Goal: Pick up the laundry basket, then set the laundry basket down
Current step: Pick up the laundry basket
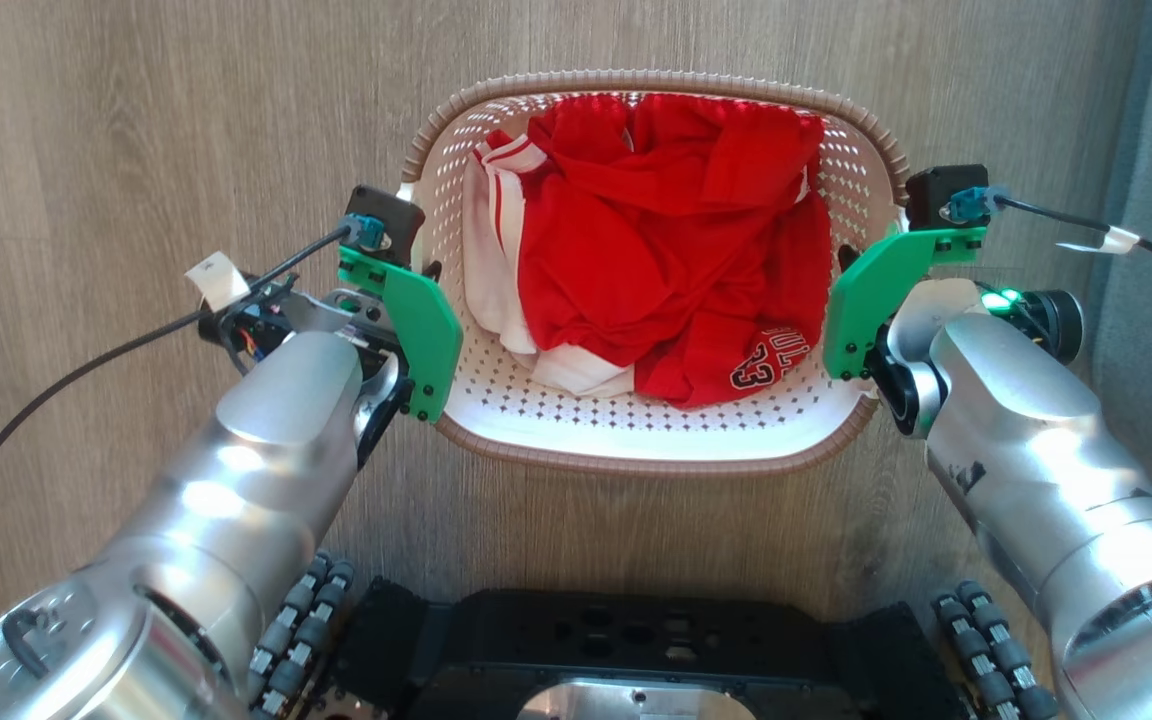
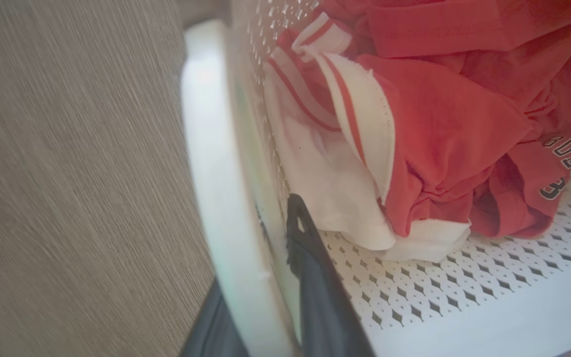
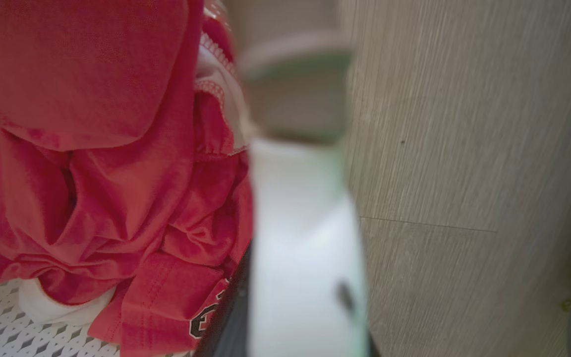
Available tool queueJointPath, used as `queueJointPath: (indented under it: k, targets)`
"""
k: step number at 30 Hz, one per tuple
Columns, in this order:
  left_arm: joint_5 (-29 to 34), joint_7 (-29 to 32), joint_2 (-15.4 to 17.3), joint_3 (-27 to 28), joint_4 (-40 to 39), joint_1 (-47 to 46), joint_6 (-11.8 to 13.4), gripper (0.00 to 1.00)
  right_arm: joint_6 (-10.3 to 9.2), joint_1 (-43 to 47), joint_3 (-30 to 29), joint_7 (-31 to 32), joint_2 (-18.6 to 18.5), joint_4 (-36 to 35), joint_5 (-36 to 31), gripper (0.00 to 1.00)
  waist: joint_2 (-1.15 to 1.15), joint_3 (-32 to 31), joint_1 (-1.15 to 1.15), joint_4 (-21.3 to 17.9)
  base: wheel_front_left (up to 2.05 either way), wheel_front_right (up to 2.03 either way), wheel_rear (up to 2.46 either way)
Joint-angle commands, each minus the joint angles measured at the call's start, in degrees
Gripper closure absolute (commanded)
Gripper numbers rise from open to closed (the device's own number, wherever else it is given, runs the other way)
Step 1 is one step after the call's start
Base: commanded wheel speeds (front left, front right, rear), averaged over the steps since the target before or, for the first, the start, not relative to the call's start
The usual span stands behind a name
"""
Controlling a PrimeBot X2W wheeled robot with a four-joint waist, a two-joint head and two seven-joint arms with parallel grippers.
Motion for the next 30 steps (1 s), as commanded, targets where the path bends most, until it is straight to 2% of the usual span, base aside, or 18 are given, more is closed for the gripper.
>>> queueJointPath:
  k: [1,14,25,30]
  targets:
    - [0.23,-0.14,1.15,-0.66,-0.31,0.42,-0.37,1.0,0.4,2.22,1.84,-0.38,1.33,-0.36,-0.01,1.0,-0.01,-0.14,0.0,-0.01,0.0,0.0,0.0]
    - [-3.84,4.85,1.15,-4.99,-0.84,1.46,-1.8,1.0,0.4,3.06,5.94,5.92,0.77,-0.43,2.07,1.0,-0.01,-4.58,0.0,-0.13,0.0,0.0,0.0]
    - [-7.33,10.94,1.3,-8.34,-2.48,3.23,-1.94,1.0,0.4,4.44,9.39,11.7,0.92,-1.9,4.75,1.0,-0.01,-12.03,0.0,-0.4,0.0,0.0,0.0]
    - [-8.7,14.04,2.88,-9.65,-5.18,5.45,-1.95,1.0,0.4,6.0,10.9,15.1,1.19,-2.06,6.58,1.0,-0.01,-17.22,0.0,-0.86,0.0,0.0,0.0]
